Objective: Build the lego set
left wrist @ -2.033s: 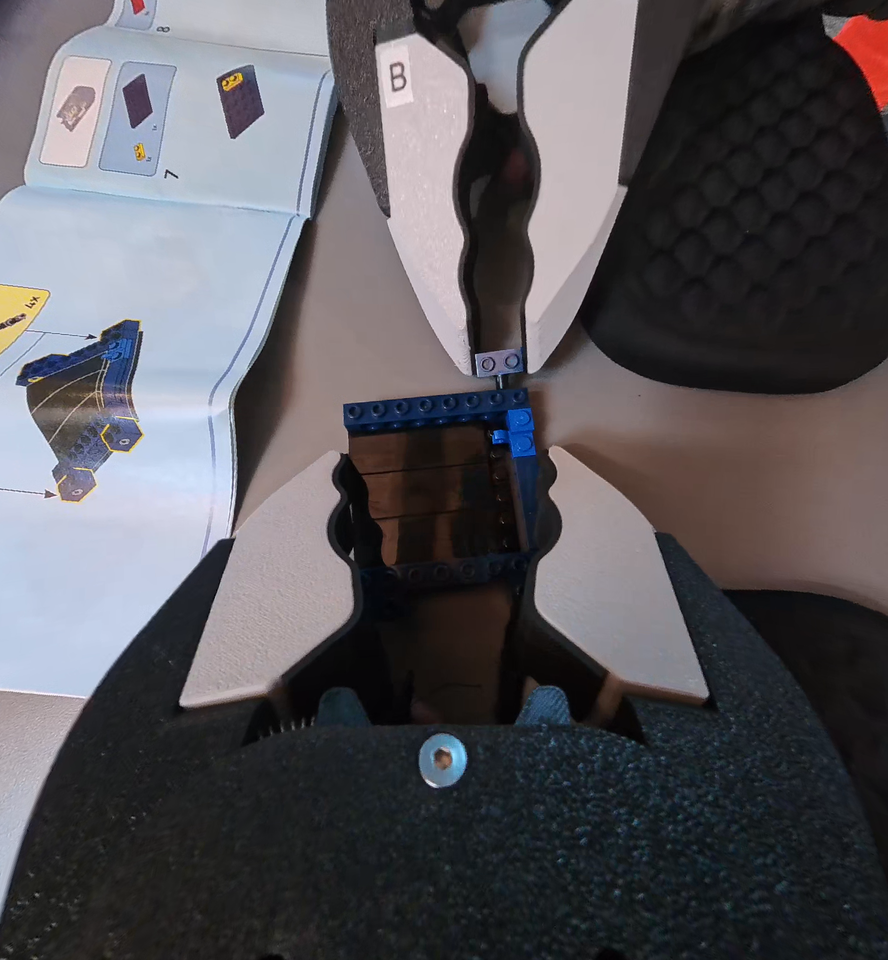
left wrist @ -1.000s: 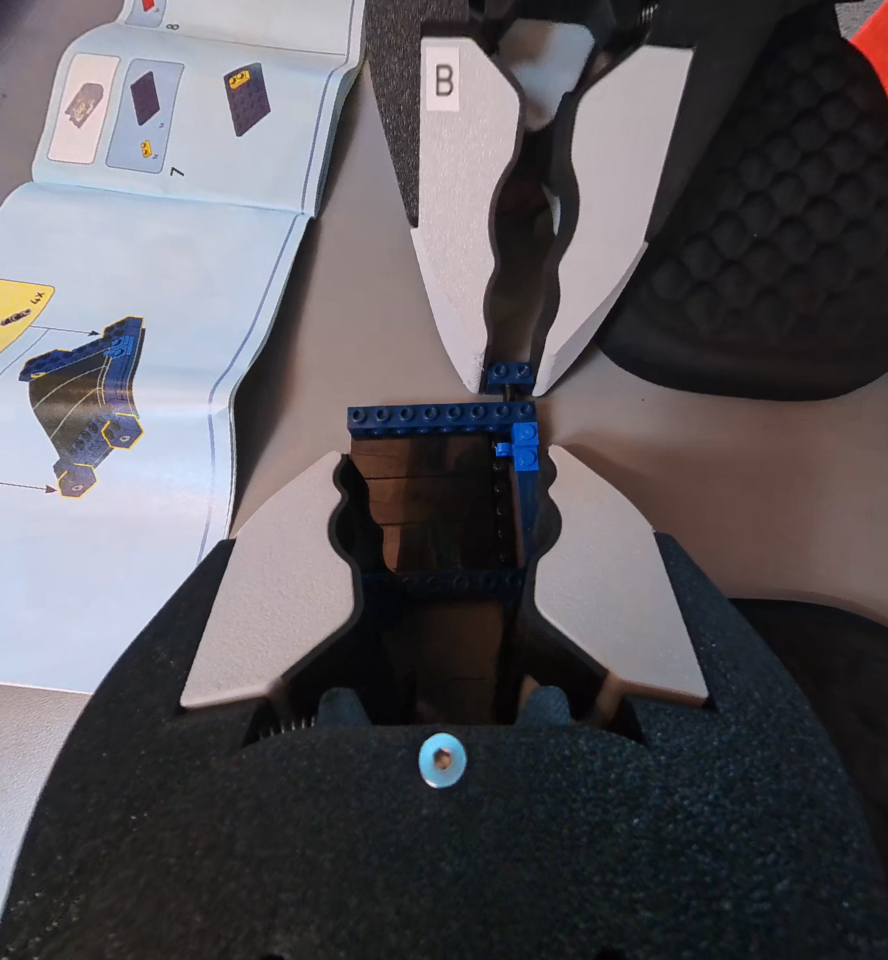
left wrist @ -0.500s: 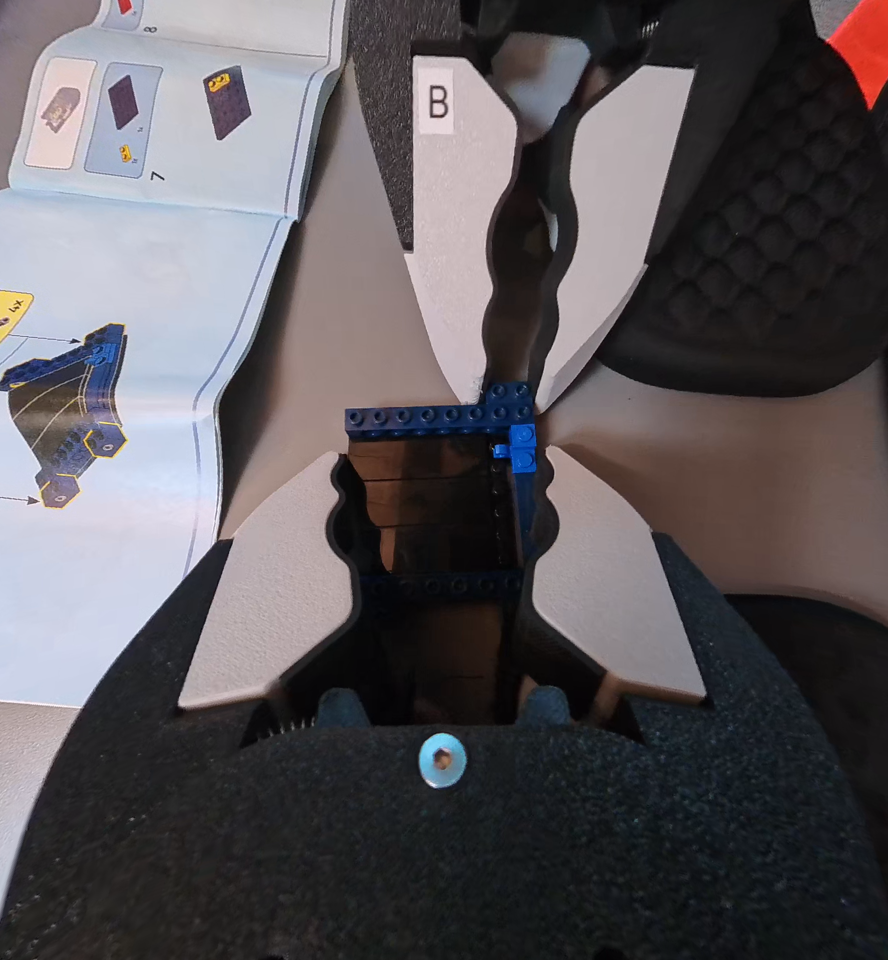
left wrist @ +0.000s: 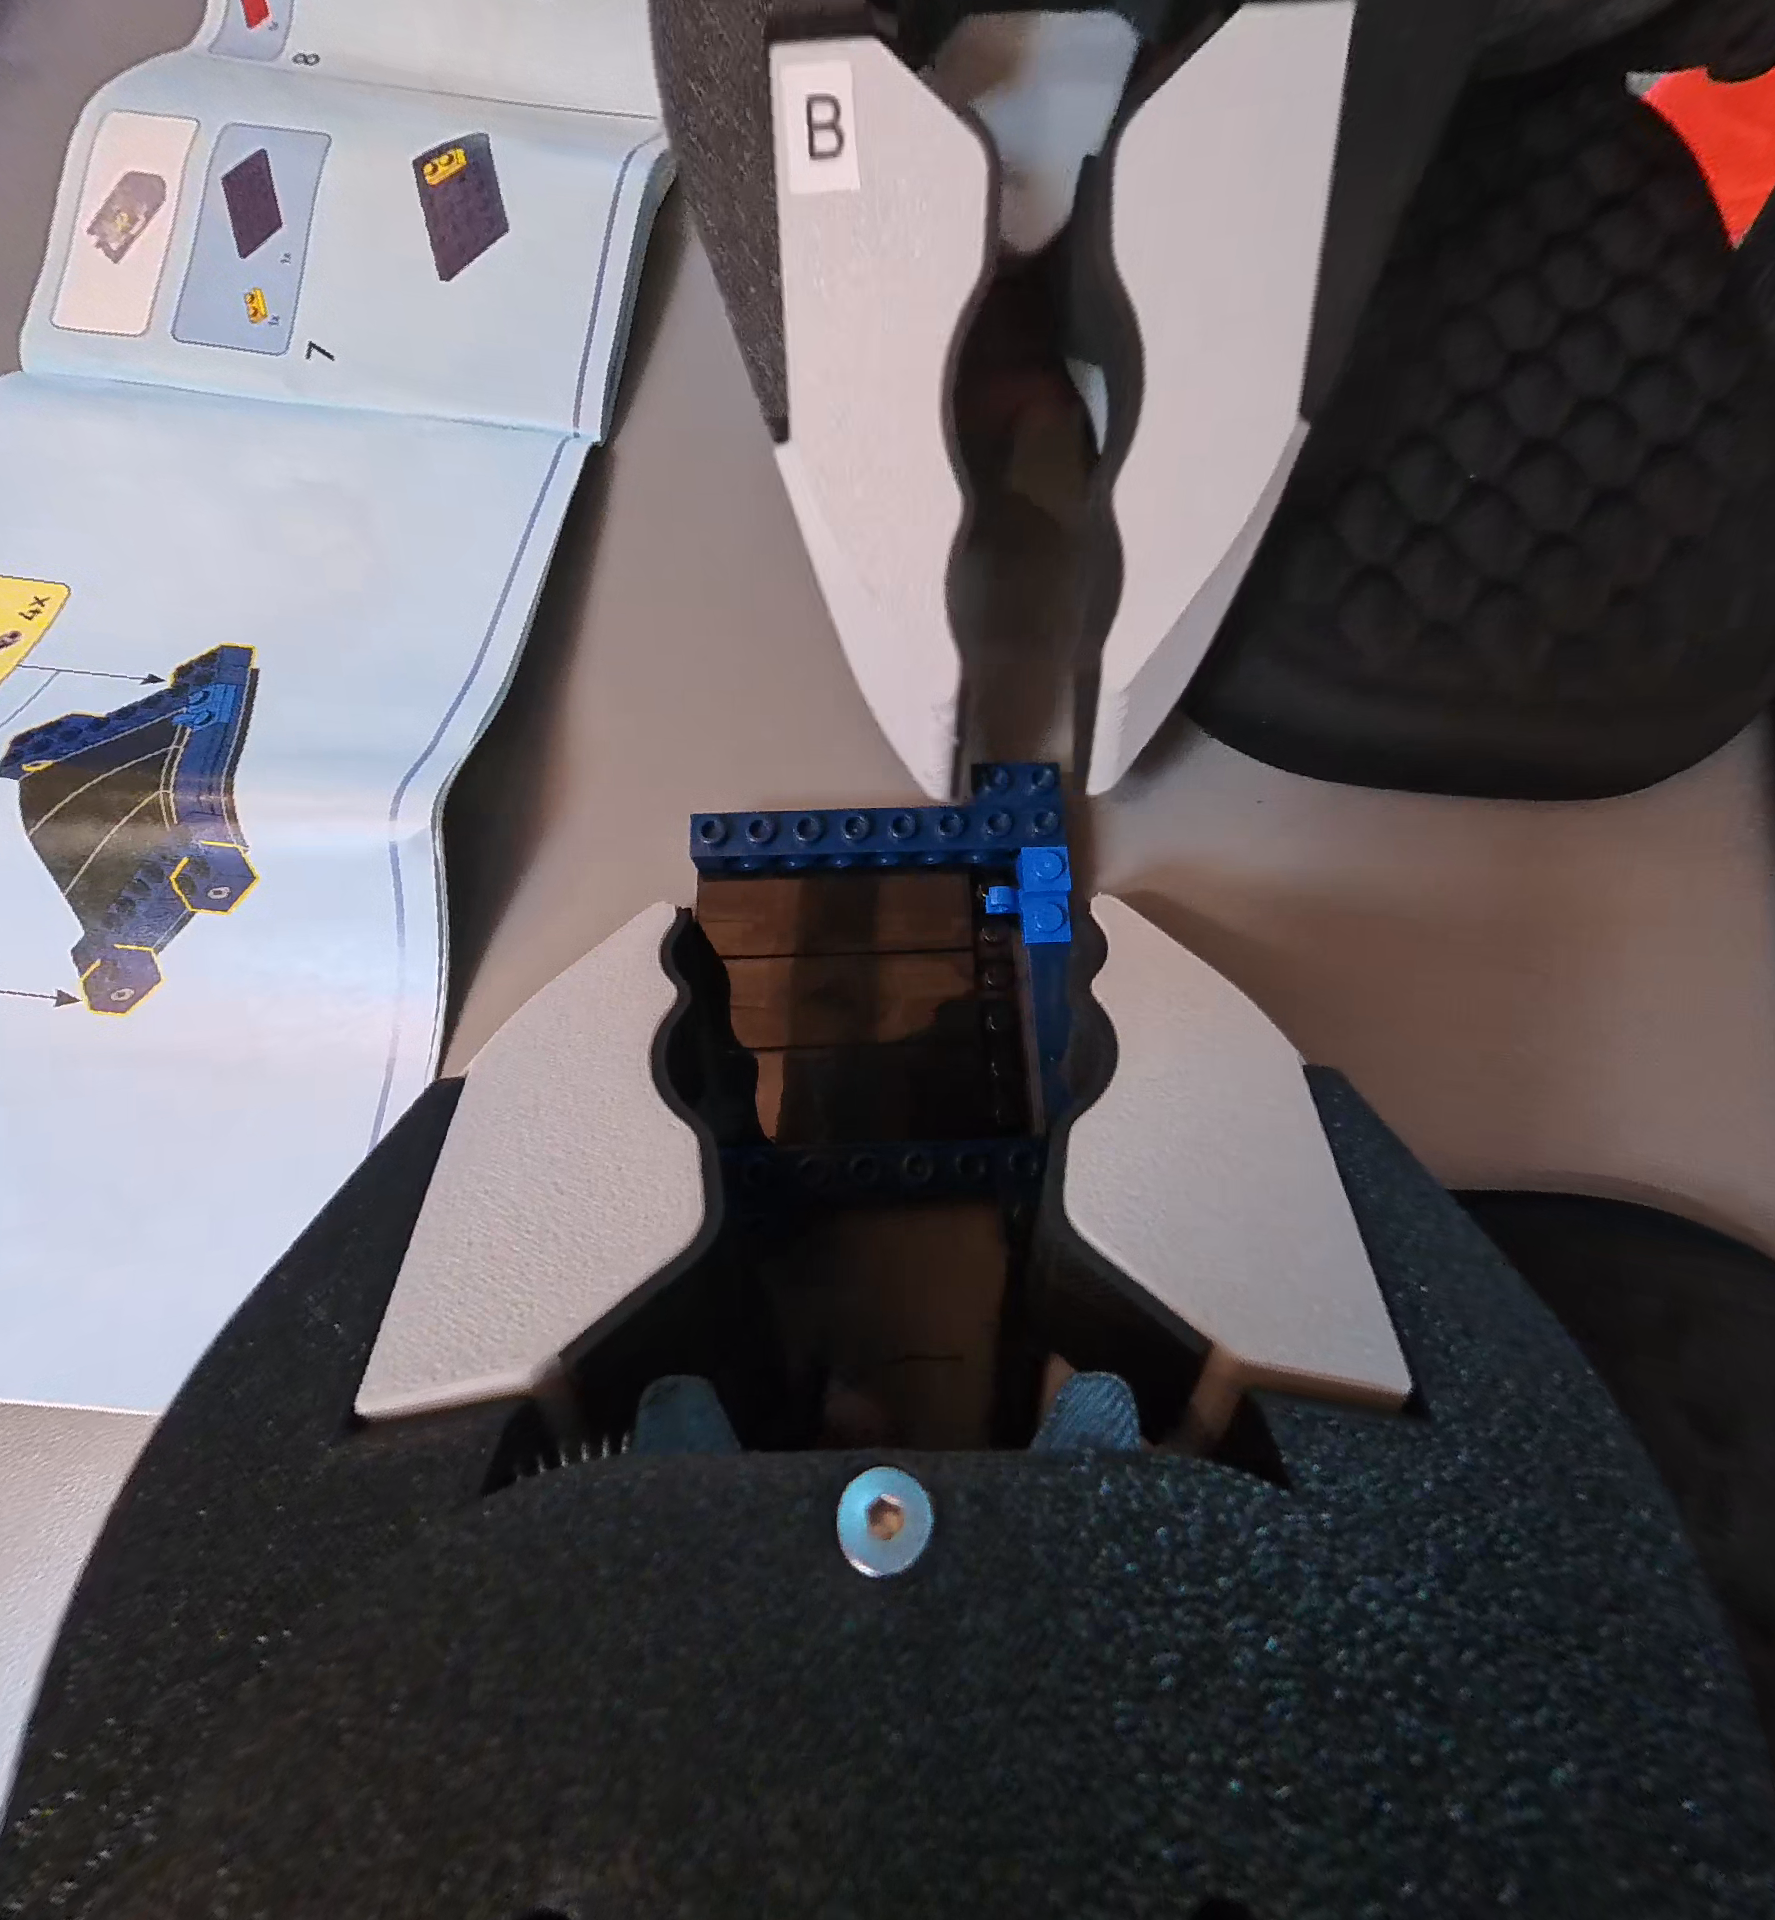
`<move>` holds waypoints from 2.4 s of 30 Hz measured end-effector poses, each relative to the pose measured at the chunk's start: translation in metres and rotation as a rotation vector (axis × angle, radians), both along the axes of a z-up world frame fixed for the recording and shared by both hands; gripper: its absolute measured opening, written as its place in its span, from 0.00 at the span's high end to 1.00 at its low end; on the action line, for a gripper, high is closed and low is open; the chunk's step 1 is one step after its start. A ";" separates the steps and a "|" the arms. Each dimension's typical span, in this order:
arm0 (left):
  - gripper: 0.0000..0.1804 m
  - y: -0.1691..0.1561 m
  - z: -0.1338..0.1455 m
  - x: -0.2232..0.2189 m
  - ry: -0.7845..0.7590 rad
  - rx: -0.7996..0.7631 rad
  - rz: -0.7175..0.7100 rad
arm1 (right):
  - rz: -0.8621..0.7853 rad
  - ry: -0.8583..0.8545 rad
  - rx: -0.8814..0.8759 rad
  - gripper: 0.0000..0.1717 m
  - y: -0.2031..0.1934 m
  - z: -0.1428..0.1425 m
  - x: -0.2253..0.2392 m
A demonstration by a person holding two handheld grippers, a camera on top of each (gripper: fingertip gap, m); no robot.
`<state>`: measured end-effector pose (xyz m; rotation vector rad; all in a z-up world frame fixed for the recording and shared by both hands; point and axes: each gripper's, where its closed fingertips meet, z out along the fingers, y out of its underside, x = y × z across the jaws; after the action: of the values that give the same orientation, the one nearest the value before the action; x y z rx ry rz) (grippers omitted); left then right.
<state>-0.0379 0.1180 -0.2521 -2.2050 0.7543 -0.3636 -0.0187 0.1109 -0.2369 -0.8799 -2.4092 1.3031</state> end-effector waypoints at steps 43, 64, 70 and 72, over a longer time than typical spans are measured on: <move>0.86 -0.004 0.088 -0.033 -0.371 0.300 0.144 | 0.183 -0.100 0.048 0.93 0.013 0.080 -0.059; 0.94 -0.009 0.179 -0.070 -1.331 0.600 0.446 | -0.166 0.871 0.246 0.83 -0.001 0.160 -0.070; 0.94 -0.008 0.193 -0.056 -1.714 0.557 0.368 | -0.301 0.959 0.333 0.83 -0.001 0.171 -0.077; 0.94 -0.006 0.194 -0.052 -1.739 0.555 0.363 | -0.285 0.958 0.346 0.83 -0.004 0.171 -0.077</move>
<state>-0.0899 0.1117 -0.0585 -0.8186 -0.4726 -1.3530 -0.0959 0.1067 -0.0657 -0.3412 -1.5952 0.8591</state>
